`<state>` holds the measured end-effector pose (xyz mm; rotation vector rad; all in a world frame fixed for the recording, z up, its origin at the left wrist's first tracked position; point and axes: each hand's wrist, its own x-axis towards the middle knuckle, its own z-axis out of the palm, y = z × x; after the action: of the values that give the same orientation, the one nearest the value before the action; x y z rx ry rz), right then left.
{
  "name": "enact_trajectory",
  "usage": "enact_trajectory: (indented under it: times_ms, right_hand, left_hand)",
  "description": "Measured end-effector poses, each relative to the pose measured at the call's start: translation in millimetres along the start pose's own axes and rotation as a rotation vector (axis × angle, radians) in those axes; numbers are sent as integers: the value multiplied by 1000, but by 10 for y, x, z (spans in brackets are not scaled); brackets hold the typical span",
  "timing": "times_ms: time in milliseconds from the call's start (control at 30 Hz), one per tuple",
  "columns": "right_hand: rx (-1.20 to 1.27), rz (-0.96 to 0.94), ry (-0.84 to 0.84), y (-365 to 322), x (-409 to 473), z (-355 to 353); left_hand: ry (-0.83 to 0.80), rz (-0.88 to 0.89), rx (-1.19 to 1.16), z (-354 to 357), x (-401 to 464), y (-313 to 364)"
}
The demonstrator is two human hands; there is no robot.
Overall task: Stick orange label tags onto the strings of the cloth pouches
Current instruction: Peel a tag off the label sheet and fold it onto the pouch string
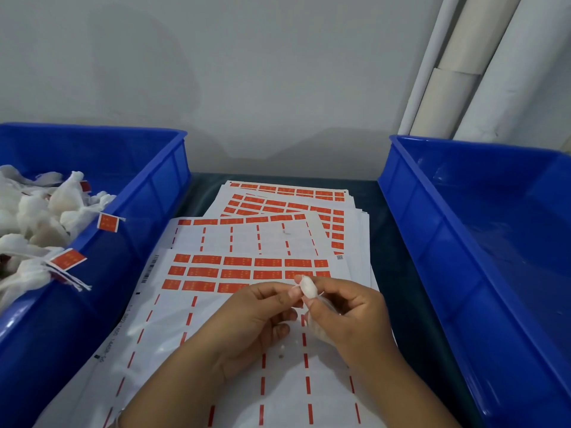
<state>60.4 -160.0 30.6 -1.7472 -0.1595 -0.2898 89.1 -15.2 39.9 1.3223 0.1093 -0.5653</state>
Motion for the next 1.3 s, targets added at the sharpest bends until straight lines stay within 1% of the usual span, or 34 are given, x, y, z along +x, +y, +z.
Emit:
enact_trajectory:
  times_ms: [67, 167, 200, 400, 467, 533, 600, 733, 767, 833, 933, 1000, 1067, 1133, 1200, 1300]
  right_hand:
    - [4, 7, 7, 3, 2, -1]
    - [5, 29, 26, 18, 9, -5]
    - [5, 33, 32, 23, 13, -4]
    - [-9, 74, 69, 77, 37, 0]
    - [-15, 88, 71, 86, 40, 2]
    - [-31, 111, 71, 98, 43, 6]
    - [-32, 152, 51, 104, 54, 14]
    - [-85, 225, 52, 134, 83, 23]
    - [-109, 254, 30, 138, 89, 22]
    - [-124, 317, -50, 132, 98, 19]
    - [-20, 419, -226, 82, 108, 5]
    - [-22, 466, -305, 39, 103, -7]
    - [-52, 480, -373, 26, 93, -33]
    - [-2, 472, -416, 20, 90, -61]
    - [123, 458, -413, -4, 76, -76]
    - [274, 447, -329, 17, 80, -87]
  left_hand:
    - [48, 55, 80, 22, -14, 8]
    - [196, 195, 396, 44, -1, -9]
    - [224, 238, 455, 42, 14, -16]
    - [279, 353, 556, -17, 55, -22]
    - [307, 413, 713, -25, 58, -23]
    - [343, 477, 952, -20, 61, -24]
    - [403, 533, 1084, -36, 74, -31]
    - [577, 601, 1100, -140, 93, -22]
    - [610, 615, 1094, -167, 97, -21]
    - [670, 633, 1092, -196, 101, -17]
    - [750, 643, 1066, -212, 117, -13]
    - [738, 624, 1048, -217, 126, -9]
    - [666, 604, 1029, -213, 135, -11]
    - [607, 615, 1016, -184, 127, -8]
    - [569, 639, 971, -138, 104, -6]
    - [525, 670, 952, -73, 80, -15]
